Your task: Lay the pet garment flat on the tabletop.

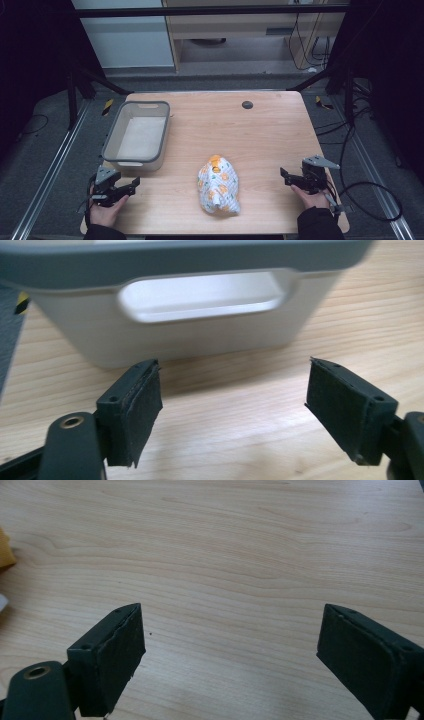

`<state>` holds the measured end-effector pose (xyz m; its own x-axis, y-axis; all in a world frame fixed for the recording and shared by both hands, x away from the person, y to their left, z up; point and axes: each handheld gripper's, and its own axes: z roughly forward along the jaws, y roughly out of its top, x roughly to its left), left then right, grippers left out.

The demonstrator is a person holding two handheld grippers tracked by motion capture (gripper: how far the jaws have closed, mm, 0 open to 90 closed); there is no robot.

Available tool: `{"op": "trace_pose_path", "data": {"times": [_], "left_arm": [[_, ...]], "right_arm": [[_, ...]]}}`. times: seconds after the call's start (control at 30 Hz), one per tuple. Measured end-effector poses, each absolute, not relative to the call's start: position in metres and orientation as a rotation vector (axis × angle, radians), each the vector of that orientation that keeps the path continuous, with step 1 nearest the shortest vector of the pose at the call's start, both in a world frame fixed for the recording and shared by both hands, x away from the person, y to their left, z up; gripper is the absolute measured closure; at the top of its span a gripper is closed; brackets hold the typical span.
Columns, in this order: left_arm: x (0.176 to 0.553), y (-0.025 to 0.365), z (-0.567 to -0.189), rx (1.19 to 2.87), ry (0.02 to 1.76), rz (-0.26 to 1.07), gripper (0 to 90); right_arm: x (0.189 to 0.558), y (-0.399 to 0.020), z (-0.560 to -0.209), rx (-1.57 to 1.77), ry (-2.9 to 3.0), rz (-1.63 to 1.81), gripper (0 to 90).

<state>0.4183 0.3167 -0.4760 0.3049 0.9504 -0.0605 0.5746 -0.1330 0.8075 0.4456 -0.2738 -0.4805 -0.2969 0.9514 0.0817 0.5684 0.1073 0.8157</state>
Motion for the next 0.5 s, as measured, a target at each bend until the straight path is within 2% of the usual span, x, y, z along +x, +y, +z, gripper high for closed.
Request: {"op": "trace_pose_path", "data": {"times": [0.27,0.5], "left_arm": [[0.409,0.299,-0.468,1.815,1.277,0.571,28.0],[0.405,0.293,-0.459,1.816,1.226,0.588,29.1]], "right_arm": [[0.435,-0.267,-0.477,1.444,1.942,1.153,21.3],[0.432,-0.259,-0.470,1.388,1.940,1.182,21.2]]}}
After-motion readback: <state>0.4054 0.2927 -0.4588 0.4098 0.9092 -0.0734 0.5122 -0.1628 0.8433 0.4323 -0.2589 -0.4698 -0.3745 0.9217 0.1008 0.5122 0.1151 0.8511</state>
